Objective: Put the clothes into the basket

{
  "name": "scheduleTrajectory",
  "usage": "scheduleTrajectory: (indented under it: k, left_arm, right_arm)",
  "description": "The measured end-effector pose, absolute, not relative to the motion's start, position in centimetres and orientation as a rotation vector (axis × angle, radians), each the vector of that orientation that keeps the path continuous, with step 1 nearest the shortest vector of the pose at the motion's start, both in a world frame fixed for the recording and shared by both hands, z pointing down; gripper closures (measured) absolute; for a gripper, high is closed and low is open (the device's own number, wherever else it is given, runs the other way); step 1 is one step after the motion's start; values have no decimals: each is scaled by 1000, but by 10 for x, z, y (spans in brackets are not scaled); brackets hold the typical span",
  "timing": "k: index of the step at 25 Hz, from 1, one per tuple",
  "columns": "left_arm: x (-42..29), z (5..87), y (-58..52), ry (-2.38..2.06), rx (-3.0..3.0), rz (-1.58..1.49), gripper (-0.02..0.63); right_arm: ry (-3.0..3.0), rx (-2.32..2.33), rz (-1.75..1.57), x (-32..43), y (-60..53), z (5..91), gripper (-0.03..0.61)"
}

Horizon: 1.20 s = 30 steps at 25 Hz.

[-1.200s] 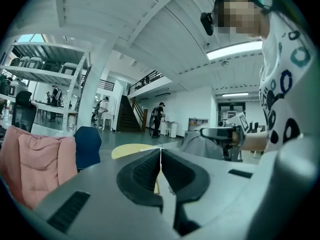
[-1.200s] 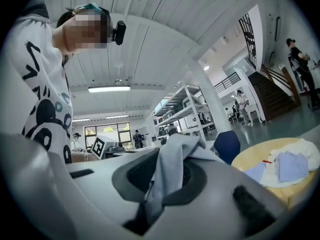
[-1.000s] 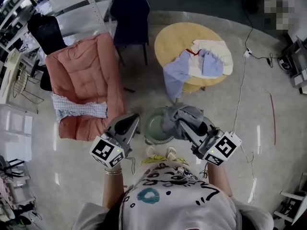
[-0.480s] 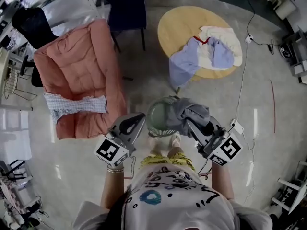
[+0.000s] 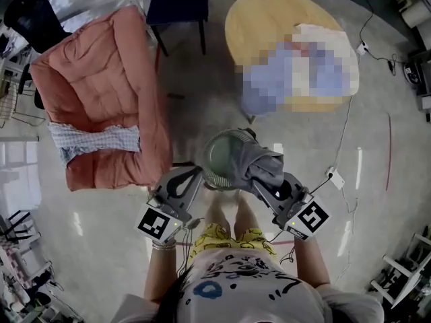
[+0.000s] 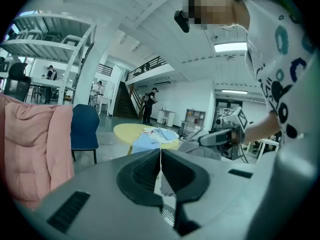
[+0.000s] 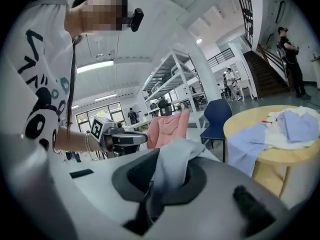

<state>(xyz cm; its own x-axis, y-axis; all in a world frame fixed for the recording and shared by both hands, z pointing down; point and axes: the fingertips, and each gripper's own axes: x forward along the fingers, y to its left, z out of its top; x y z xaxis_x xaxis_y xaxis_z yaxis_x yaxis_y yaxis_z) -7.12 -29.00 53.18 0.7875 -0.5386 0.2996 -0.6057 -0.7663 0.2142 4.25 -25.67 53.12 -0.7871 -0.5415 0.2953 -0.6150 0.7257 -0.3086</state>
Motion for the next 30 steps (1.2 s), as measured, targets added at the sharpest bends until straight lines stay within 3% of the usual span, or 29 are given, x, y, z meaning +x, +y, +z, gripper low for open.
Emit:
scheduleTrajectory:
  k: [18,27,28,29,30]
  left_arm:
    - [-79,707,-284,-991,2519,318,597]
    - [-83,745,-271,-938,2446,351,597]
    - [-83,746,-270,-930,2444,353,597]
    - [-84,746,-270,-927,2442,356,597]
    - [-85,747,-271,-927,2437,360,597]
  right_arm:
    - [-2586,870,612,31,-260,726,538]
    - [-2308,768,733,9,-251,805,535]
    - [-2295,772,775,9,-249,808,506]
    - [-2278,773,810,10,-248,812,432]
    - [-2262,775,828,12,-246,815,417]
